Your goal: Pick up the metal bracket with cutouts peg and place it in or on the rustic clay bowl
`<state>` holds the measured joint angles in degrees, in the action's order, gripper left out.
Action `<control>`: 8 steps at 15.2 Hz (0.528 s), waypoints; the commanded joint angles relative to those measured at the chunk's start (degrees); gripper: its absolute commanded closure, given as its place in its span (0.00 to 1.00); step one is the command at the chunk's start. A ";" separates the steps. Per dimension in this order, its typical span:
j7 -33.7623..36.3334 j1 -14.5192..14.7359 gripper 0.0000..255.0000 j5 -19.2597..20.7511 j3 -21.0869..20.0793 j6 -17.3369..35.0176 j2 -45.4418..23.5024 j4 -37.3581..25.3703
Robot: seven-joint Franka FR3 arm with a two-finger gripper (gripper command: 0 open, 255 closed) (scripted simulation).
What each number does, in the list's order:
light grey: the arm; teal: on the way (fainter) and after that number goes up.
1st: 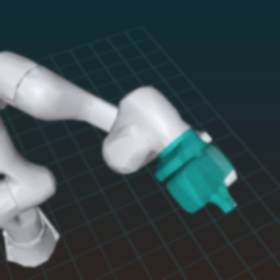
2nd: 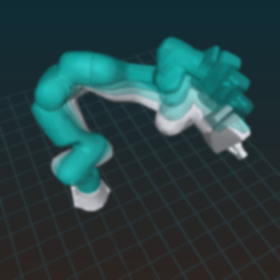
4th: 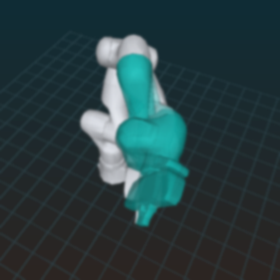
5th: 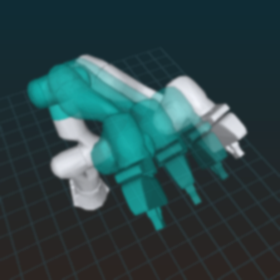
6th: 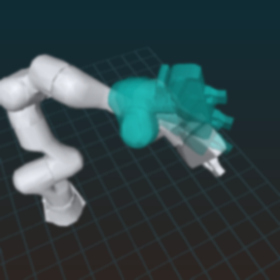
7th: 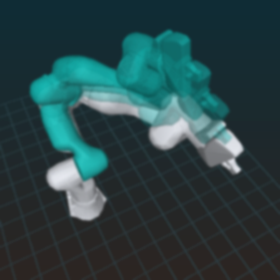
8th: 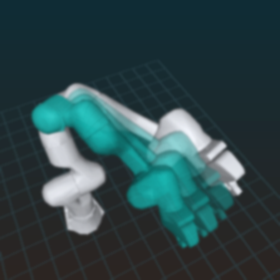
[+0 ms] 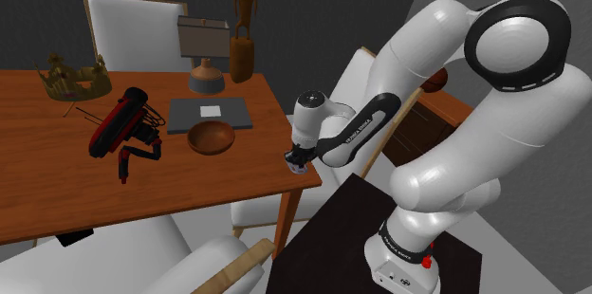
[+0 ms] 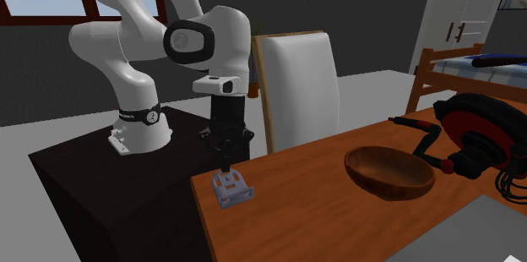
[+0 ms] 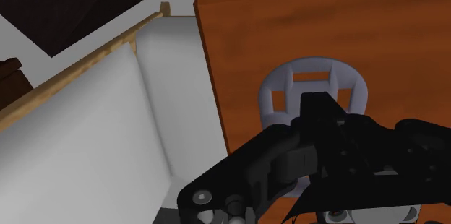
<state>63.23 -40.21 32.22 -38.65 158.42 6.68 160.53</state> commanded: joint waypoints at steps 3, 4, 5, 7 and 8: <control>0.00 0.00 0.00 0.00 0.00 0.00 0.00 0.00; -23.46 5.53 0.00 -22.17 8.00 0.17 1.04 0.16; -42.34 10.93 0.00 -38.85 16.79 -4.07 0.52 -2.17; -58.09 15.88 0.00 -50.56 27.52 -12.21 -1.77 -7.00; -58.27 15.33 0.00 -50.84 26.77 -11.27 -2.60 -6.90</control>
<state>13.73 -25.97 -11.19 -14.16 148.54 5.11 154.72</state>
